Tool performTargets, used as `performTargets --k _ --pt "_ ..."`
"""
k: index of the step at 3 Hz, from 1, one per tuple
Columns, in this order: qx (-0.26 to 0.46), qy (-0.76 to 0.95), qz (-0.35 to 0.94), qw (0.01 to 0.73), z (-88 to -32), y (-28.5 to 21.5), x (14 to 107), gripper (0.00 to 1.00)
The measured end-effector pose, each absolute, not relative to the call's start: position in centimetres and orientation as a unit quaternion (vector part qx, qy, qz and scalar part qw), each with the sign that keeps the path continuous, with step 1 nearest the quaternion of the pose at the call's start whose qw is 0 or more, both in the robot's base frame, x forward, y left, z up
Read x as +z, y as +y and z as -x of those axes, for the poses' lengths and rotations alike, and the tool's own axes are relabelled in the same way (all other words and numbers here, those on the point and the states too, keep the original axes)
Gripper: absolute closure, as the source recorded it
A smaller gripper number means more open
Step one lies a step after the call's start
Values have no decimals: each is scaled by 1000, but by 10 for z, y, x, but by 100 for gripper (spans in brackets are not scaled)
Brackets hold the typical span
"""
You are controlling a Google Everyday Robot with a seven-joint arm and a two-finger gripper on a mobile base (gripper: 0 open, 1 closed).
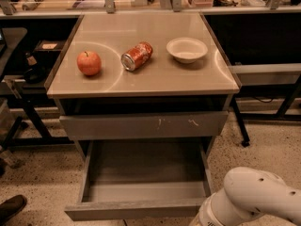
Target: Close middle drawer
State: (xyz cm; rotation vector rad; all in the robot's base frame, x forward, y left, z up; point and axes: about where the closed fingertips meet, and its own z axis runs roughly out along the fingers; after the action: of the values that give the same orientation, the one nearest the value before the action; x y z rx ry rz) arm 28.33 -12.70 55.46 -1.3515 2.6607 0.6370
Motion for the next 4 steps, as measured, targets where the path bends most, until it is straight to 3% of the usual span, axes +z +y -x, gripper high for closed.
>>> performTargets --k 4 --pt "203 891 400 72 -335 -101 450 100"
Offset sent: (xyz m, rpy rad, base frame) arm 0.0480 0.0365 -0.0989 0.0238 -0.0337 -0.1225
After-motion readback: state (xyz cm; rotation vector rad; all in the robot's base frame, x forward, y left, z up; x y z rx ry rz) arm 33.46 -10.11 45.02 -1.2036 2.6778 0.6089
